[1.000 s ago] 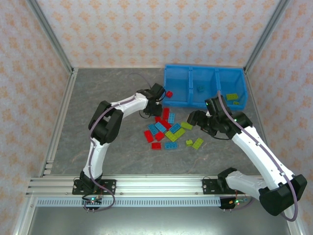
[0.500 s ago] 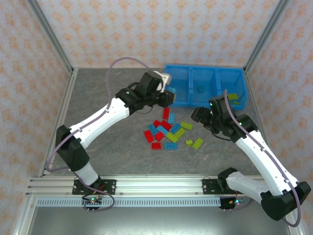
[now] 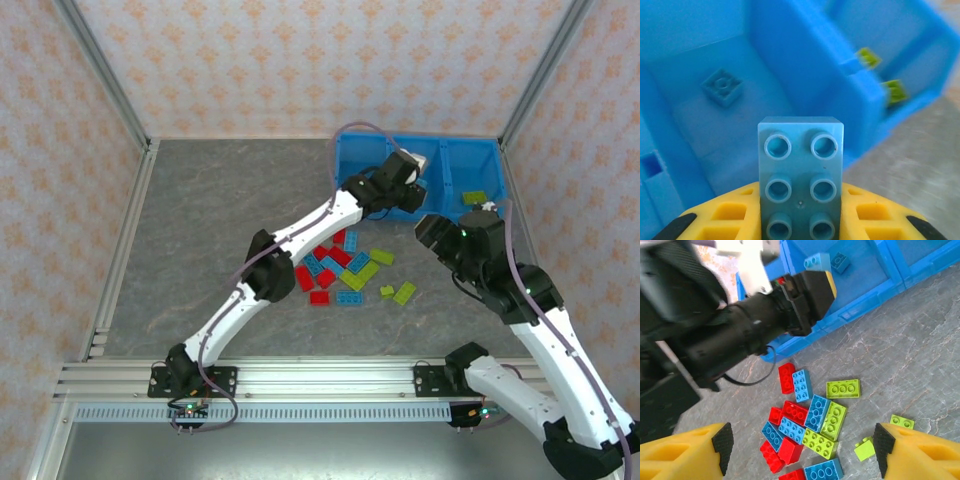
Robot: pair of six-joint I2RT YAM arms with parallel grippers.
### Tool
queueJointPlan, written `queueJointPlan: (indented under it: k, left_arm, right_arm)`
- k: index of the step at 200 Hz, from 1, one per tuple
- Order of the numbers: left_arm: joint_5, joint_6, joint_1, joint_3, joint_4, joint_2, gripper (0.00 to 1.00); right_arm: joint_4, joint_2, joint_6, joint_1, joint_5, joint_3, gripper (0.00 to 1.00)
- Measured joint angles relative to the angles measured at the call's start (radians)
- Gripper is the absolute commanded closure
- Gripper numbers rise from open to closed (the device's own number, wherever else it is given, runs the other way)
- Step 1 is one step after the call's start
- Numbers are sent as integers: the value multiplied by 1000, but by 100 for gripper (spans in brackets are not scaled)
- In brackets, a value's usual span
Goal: Sort the legos into containers by color
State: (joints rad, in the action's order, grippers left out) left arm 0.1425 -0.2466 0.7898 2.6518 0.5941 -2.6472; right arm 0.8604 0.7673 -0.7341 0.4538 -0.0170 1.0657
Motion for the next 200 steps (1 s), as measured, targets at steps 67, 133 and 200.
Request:
queueJointPlan:
  k: [67, 133, 200]
  left_arm:
    - [-150, 47, 1, 18, -46, -20, 35]
    - [-111, -2, 2, -506, -114, 436, 37]
    - [-41, 61, 3, -1234, -341, 1288, 34]
  right_arm:
    - [9, -1, 0, 0, 3, -21, 24]
    - [11, 0, -7, 0, 2, -72, 24]
    - [-2, 142, -7, 0, -63, -165, 24]
